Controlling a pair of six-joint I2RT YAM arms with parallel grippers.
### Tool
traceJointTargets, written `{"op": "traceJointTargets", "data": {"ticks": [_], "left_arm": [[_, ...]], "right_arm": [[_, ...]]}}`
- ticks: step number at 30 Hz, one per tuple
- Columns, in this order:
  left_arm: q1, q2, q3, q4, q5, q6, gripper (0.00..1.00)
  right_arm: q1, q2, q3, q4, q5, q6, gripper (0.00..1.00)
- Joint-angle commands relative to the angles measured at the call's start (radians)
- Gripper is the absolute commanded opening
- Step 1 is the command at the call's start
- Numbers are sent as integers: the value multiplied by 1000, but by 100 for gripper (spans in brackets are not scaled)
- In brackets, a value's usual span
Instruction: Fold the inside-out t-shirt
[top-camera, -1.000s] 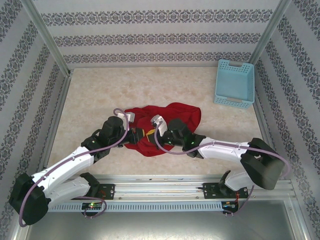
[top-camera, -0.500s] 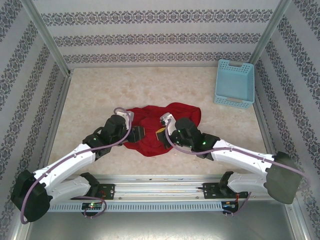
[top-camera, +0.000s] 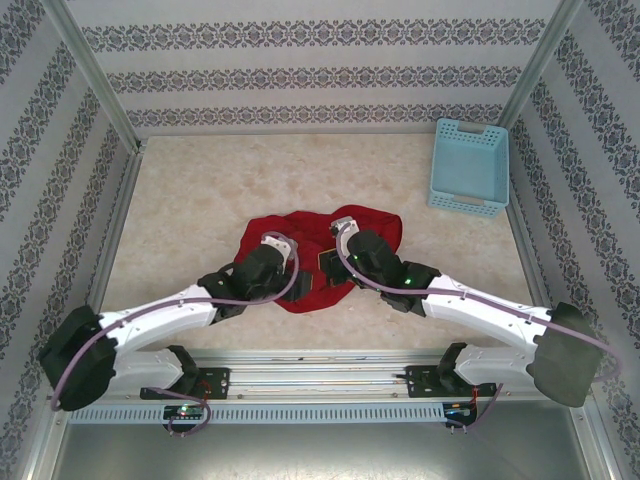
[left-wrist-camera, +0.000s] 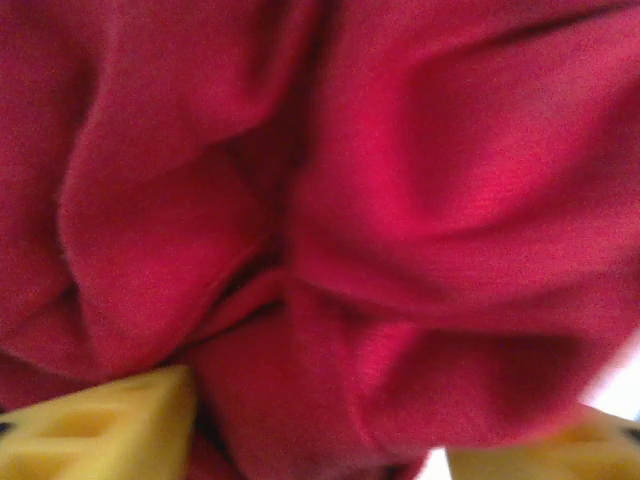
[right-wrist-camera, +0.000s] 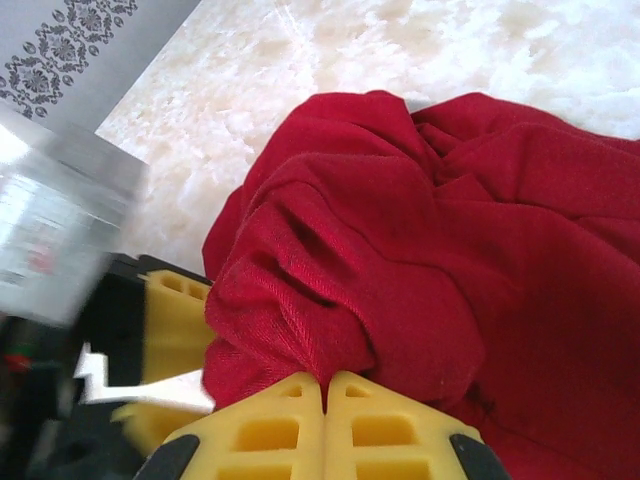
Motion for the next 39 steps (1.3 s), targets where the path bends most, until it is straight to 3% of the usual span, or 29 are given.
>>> {"op": "traceJointTargets", "data": {"ticks": [1,4,6,12,22,26,30,35,39], "left_arm": [[6,29,32,-15,-144,37,43],[37,29,15,-25,-160,40,21],[49,23,5,-30,-172,40,12],[55,37,24,-44,-175,51,0],[55,99,72,-42,-101,74,0],[55,96,74,-42,-94,75,0],[55,99,76,-41,-98,72,0],[55,99,72,-43,-100,72,0],[55,99,79,-55,-111,74,0]], "right_arm": [[-4,-45,64,-91,43,2,0],[-7,-86,104,-233,96,-49,0],[-10,-109,121,-317,132,-81,0],[-37,-158,151,-510,174,-144,0],[-224,-156,130,-524,-6,-149,2],[-242,-151,106,-475,-29,-132,38],[-244,-143,13,-365,-107,-95,53],[-230,-145,-119,-195,-199,-54,55],[-146,-163,-162,-207,-56,-22,56]]}}
